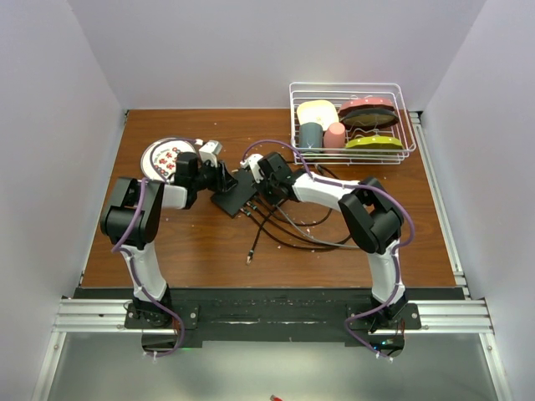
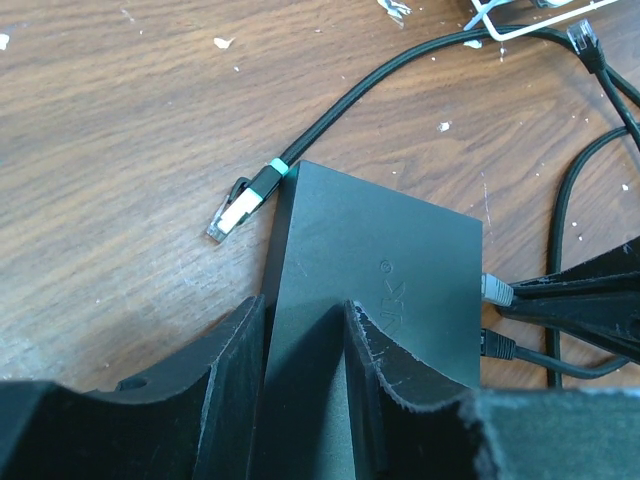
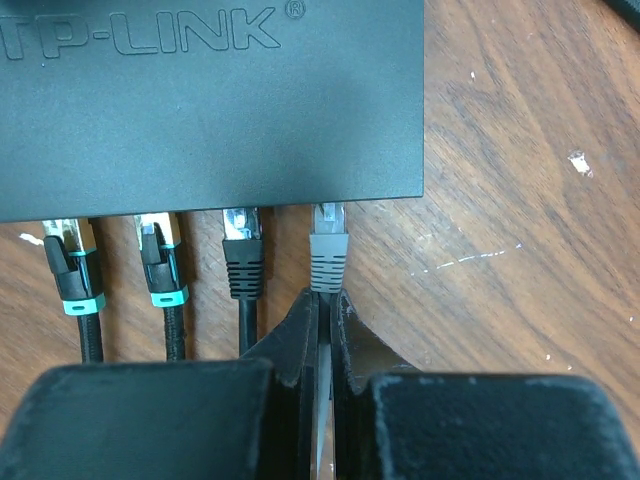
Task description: Insert the plug into the switch port
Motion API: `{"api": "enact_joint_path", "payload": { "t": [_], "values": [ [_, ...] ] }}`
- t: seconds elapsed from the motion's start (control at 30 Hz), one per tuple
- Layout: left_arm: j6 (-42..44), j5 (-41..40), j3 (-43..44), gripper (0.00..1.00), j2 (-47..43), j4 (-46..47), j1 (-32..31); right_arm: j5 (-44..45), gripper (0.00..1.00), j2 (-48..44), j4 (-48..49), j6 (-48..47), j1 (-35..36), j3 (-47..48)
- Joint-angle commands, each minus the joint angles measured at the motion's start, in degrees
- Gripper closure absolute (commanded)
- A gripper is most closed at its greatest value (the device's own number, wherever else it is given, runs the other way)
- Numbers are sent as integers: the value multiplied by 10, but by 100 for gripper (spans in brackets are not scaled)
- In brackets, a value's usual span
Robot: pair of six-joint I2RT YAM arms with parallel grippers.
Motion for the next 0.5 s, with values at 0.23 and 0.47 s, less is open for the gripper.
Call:
{"api": "enact_joint_path", "payload": {
  "t": [0.23, 0.47],
  "values": [
    [14, 93, 6, 67, 20, -64, -62, -52, 100, 5, 140, -12, 16, 77],
    [19, 99, 8, 67, 22, -66, -66, -48, 100, 9, 136, -14, 15, 79]
  ]
}}
